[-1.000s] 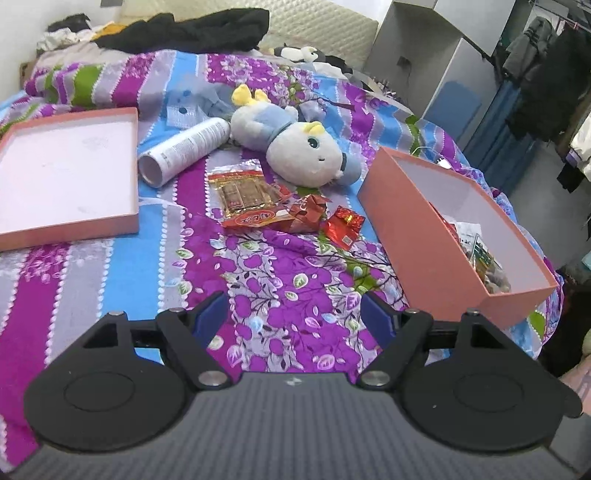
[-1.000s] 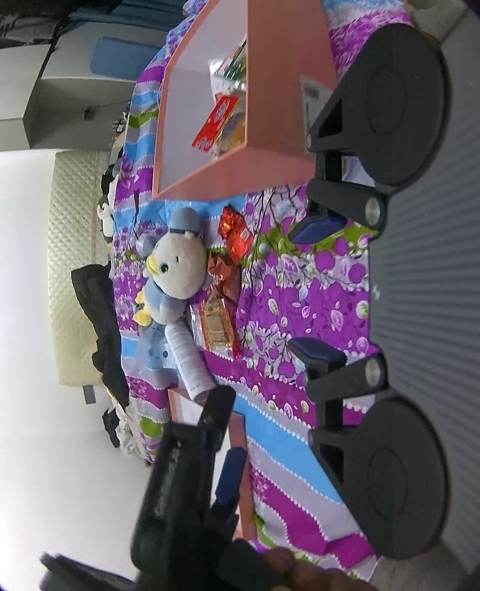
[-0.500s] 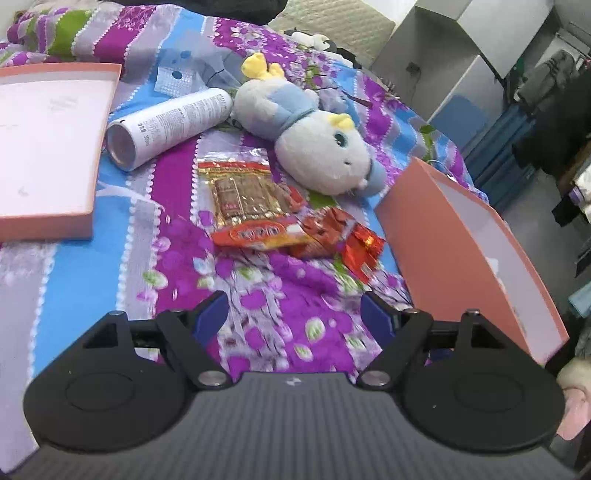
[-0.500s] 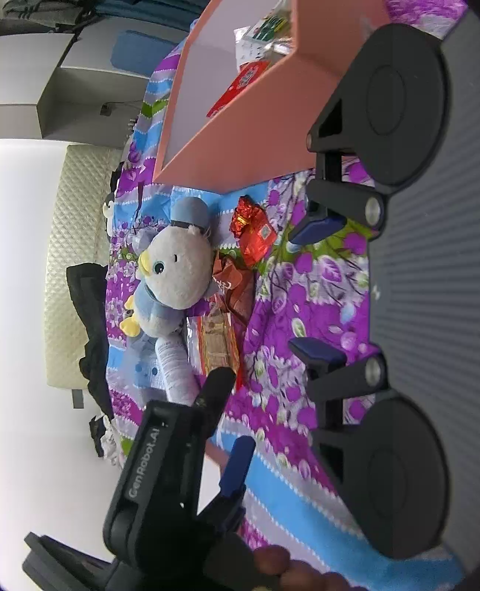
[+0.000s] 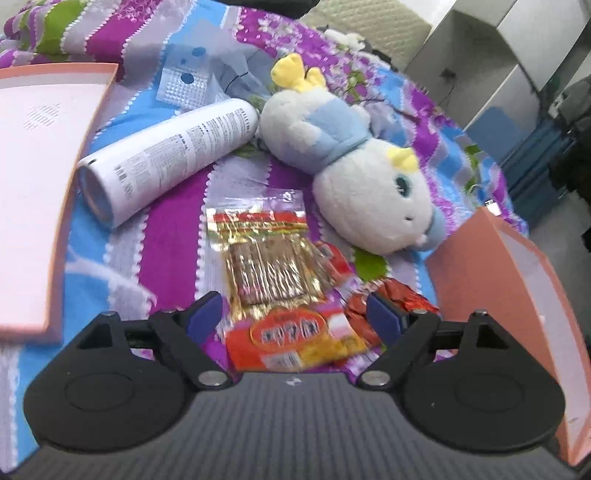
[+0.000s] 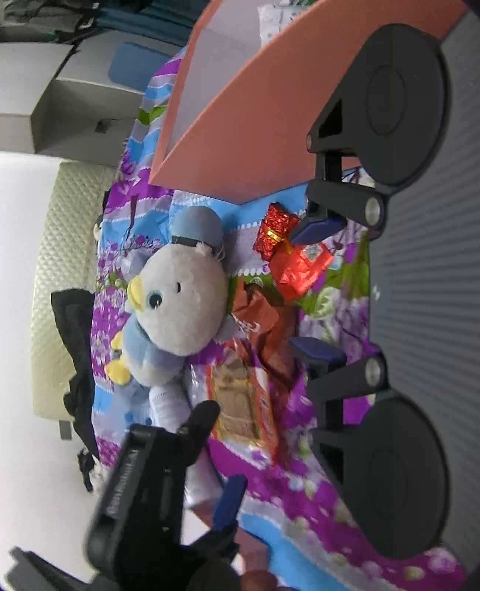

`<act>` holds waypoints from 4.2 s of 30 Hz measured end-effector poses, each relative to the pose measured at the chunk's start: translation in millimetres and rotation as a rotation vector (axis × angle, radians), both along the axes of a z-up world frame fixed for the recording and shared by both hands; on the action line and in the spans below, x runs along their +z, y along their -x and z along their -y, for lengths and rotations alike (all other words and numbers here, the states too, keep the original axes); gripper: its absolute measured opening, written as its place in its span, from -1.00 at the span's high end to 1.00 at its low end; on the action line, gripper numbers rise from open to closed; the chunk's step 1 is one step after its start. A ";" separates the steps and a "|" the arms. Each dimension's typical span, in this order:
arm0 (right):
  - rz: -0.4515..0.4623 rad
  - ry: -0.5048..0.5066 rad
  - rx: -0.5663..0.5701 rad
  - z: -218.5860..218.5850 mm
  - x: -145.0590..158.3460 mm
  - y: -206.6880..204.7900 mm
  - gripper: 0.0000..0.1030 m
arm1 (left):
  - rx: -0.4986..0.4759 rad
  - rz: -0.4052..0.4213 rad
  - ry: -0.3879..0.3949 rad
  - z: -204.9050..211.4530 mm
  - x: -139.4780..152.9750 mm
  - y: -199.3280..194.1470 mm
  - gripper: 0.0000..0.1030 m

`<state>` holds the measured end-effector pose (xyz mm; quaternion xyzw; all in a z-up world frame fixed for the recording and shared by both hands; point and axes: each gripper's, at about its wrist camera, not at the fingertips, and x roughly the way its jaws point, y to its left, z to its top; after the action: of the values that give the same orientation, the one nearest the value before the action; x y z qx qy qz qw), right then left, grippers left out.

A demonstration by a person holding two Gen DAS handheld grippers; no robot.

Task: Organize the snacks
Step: 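Lower the left tool onto the gold jerky bag while the right tool approaches the brown wrapper, then close the left tool on the gold jerky bag while the right tool grasps the brown wrapper, then carry both held bags over the open pink box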

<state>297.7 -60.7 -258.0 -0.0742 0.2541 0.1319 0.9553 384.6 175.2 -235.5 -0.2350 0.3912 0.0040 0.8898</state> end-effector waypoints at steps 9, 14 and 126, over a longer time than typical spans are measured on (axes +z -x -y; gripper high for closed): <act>-0.092 -0.134 0.042 -12.7 -8.5 -35.0 -0.12 | -0.043 -0.074 -0.085 9.0 -16.1 -51.4 -0.76; -0.168 -0.166 0.037 -22.2 -15.5 -52.5 -0.26 | -0.054 -0.110 -0.138 15.3 -21.2 -62.2 -0.76; -0.159 -0.222 0.096 94.7 143.4 179.6 0.07 | -0.119 0.078 -0.166 103.6 150.6 287.2 -0.10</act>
<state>118.1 -155.3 -114.6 0.0304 0.3091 0.2102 0.9270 97.4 71.6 -84.9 -0.1367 0.3679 -0.0255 0.9194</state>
